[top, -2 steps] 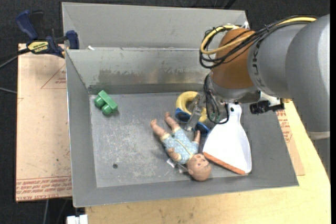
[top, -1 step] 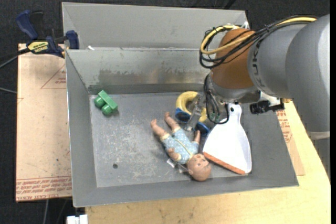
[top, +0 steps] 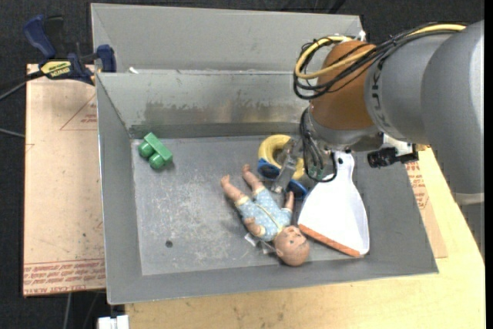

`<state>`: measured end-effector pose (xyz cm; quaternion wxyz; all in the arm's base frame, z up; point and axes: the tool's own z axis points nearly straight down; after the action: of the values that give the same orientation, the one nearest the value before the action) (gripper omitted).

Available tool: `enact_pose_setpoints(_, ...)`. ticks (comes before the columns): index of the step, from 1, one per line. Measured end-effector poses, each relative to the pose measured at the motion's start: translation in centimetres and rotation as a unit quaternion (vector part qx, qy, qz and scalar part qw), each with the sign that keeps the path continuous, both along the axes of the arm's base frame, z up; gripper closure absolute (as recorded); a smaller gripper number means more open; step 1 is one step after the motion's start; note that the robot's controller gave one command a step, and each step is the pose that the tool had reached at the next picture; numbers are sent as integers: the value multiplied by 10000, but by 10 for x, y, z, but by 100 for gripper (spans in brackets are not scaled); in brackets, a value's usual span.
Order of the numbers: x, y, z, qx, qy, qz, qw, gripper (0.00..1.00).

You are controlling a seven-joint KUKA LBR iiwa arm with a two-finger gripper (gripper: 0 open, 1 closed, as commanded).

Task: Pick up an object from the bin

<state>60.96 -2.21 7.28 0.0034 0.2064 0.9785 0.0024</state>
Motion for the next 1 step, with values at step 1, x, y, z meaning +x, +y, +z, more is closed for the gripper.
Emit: enact_pose_setpoints(1, -1, 0, 18, 3, 17, 3, 10000, 100)
